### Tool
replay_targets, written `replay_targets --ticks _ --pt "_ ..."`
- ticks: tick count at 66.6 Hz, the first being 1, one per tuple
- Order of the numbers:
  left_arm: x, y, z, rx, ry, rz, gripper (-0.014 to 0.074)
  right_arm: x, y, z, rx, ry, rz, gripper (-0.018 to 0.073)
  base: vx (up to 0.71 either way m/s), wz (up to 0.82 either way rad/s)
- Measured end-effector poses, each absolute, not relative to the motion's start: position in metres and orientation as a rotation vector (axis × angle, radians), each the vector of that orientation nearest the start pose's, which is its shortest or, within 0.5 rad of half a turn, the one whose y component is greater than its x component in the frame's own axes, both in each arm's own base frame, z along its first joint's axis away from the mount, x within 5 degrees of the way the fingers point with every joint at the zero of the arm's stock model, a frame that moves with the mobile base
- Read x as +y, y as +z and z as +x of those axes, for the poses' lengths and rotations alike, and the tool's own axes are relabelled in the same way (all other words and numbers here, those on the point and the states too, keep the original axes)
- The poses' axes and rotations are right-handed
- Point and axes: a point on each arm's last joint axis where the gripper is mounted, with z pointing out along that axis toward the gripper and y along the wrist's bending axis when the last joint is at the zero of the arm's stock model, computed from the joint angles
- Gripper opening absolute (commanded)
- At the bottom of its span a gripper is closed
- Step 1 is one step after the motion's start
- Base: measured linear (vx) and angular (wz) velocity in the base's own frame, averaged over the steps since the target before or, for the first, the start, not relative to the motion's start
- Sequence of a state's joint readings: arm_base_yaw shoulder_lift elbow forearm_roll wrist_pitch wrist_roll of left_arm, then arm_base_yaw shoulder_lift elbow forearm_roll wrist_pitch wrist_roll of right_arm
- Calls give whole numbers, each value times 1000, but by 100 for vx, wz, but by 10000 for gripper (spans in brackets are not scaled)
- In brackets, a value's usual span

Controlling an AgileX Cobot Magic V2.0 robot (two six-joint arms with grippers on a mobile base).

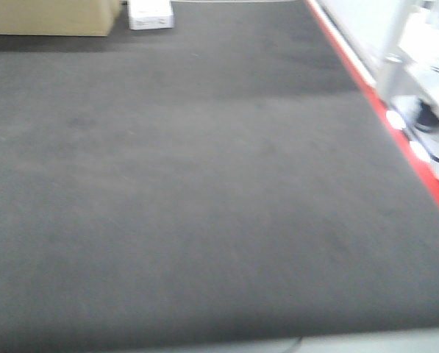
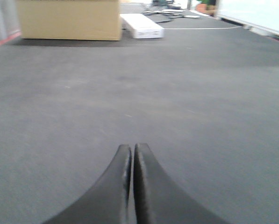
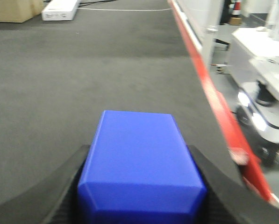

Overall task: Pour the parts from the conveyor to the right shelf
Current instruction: 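Drive the base away from the conveyor holding the block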

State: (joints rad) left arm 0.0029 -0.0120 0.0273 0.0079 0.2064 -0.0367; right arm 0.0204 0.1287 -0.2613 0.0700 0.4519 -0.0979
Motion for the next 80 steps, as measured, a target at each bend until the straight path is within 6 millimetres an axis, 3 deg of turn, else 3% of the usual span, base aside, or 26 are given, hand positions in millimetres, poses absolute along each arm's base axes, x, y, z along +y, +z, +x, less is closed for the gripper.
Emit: replay_targets --ticks 80 --pt "0 186 56 1705 -18 -28 -6 4 252 53 1808 18 -72 -5 -44 -64"
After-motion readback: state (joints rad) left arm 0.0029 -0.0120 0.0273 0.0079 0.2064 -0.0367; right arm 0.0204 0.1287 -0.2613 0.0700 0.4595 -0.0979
